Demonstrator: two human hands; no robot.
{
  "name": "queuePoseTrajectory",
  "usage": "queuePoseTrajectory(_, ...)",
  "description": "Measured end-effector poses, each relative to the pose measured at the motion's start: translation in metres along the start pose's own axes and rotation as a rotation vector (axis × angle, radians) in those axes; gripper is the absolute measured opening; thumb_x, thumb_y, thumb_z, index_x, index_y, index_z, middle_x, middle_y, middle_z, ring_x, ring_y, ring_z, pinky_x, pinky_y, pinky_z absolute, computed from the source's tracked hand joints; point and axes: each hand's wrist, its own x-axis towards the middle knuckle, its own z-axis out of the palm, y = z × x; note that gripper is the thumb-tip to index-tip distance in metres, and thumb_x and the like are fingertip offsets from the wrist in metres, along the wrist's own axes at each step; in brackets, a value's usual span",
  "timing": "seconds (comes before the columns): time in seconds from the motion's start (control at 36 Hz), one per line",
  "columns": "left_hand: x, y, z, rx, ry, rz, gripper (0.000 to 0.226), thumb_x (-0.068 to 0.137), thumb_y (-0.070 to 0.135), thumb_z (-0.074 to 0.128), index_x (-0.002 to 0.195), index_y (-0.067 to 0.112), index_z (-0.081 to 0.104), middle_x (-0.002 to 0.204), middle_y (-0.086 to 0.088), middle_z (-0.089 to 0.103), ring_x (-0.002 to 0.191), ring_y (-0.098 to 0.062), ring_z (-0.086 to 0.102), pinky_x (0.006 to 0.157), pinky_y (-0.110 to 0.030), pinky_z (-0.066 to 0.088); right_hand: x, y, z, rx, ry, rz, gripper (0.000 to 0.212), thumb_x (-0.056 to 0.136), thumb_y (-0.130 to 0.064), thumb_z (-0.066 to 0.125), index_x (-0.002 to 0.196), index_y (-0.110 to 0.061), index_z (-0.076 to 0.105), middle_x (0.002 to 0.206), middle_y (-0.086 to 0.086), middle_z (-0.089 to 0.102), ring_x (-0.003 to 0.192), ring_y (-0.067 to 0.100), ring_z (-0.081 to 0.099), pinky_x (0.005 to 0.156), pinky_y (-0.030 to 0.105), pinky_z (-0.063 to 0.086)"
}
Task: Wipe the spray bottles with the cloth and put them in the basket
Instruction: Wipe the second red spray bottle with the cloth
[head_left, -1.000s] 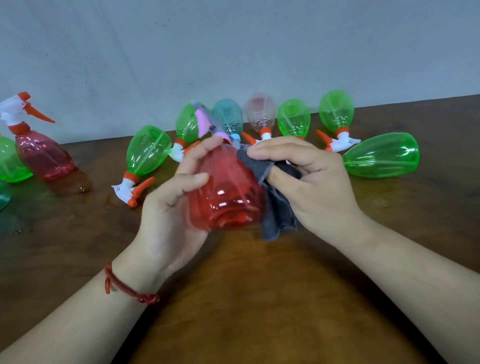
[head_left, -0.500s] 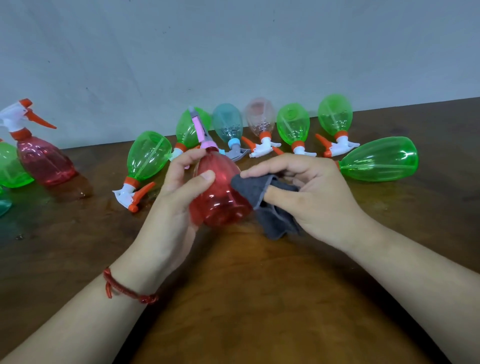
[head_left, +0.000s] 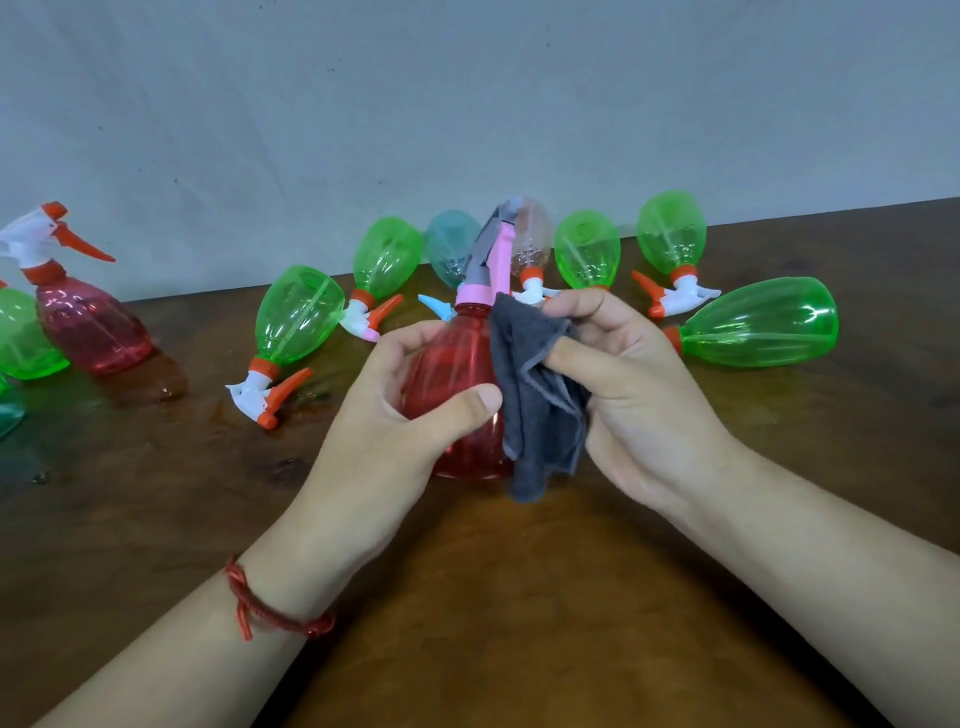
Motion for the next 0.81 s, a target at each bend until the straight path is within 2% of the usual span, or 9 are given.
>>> queuePoseTrajectory(0.08,-0.001,-0.001,0.0,0.066,0.002,0.04,0.073,0.075,0.037,0.092,0.14,0.025,0.06,0.134,0.006,0.073,0.125,-0.017,0.07,0.101,-0.037,0.058,-0.003,0.007,0.0,-0.223,0.107,-0.129,0.026,0.091,0.007,0.072,0.09,-0.019,0.073,0.095,0.013,0.076,0.084,0.026,0.074,0.074,0.042,0.061)
queuePoseTrajectory(0.17,-0.001,-0.001,0.002,0.165,0.026,0.097,0.073,0.079,0.035,0.097,0.141,0.028,0.059,0.137,0.012,0.071,0.129,-0.009,0.067,0.105,-0.029,0.056,-0.008,0.008,0.003,-0.293,0.13,-0.142,0.015,0.094,0.002,0.073,0.099,-0.011,0.077,0.083,0.025,0.071,0.055,0.038,0.066,0.053,0.05,0.058)
queuePoseTrajectory(0.19,-0.002,-0.001,0.002,0.187,0.034,0.106,0.071,0.08,0.034,0.095,0.141,0.029,0.059,0.136,0.015,0.071,0.129,-0.006,0.066,0.104,-0.025,0.055,-0.008,0.009,0.003,-0.351,0.14,-0.156,0.015,0.094,0.0,0.074,0.1,-0.012,0.08,0.087,0.021,0.073,0.057,0.038,0.068,0.053,0.051,0.06)
queuePoseTrajectory(0.31,-0.004,0.001,0.003,0.2,0.039,0.091,0.068,0.082,0.039,0.091,0.142,0.037,0.058,0.134,0.02,0.07,0.125,-0.001,0.067,0.096,-0.018,0.056,-0.006,0.014,-0.001,-0.58,0.116,-0.205,0.022,0.098,-0.01,0.073,0.111,-0.025,0.083,0.117,-0.009,0.076,0.098,0.013,0.074,0.094,0.041,0.061)
queuePoseTrajectory(0.39,-0.005,0.002,0.001,0.218,0.008,0.076,0.075,0.08,0.039,0.088,0.148,0.042,0.055,0.14,0.016,0.068,0.127,-0.006,0.068,0.101,-0.028,0.056,-0.008,0.012,0.0,-0.628,0.068,-0.199,0.028,0.104,-0.009,0.063,0.121,-0.025,0.079,0.125,-0.016,0.073,0.117,-0.001,0.067,0.107,0.026,0.051)
queuePoseTrajectory(0.44,-0.006,0.002,0.001,0.242,0.007,0.091,0.08,0.079,0.039,0.089,0.15,0.041,0.053,0.143,0.016,0.066,0.128,-0.007,0.067,0.104,-0.032,0.056,-0.01,0.011,0.001,-0.611,0.035,-0.196,0.025,0.102,-0.013,0.067,0.121,-0.025,0.079,0.123,-0.013,0.074,0.112,-0.002,0.068,0.101,0.023,0.051)
queuePoseTrajectory(0.56,-0.006,0.0,-0.002,0.341,0.052,0.129,0.101,0.074,0.04,0.098,0.158,0.042,0.042,0.146,0.016,0.062,0.133,-0.011,0.064,0.11,-0.043,0.054,-0.006,0.011,-0.001,-0.625,0.081,-0.189,0.021,0.093,-0.018,0.08,0.112,-0.027,0.081,0.113,-0.012,0.077,0.105,0.007,0.074,0.095,0.039,0.061)
queuePoseTrajectory(0.69,-0.009,0.001,0.0,0.514,0.059,0.16,0.097,0.071,0.049,0.095,0.152,0.047,0.043,0.143,0.026,0.059,0.13,0.001,0.061,0.107,-0.03,0.054,-0.003,0.003,-0.009,-0.695,0.065,-0.23,0.021,0.092,-0.008,0.08,0.105,-0.025,0.082,0.1,-0.015,0.079,0.095,0.003,0.075,0.083,0.02,0.059)
queuePoseTrajectory(0.81,-0.007,-0.002,-0.002,0.6,0.049,0.183,0.096,0.071,0.043,0.098,0.15,0.049,0.044,0.141,0.022,0.061,0.127,-0.003,0.064,0.104,-0.024,0.054,-0.002,-0.013,-0.011,-0.718,0.081,-0.424,0.028,0.092,-0.004,0.079,0.106,-0.028,0.079,0.101,-0.012,0.079,0.092,0.008,0.076,0.086,0.027,0.06)
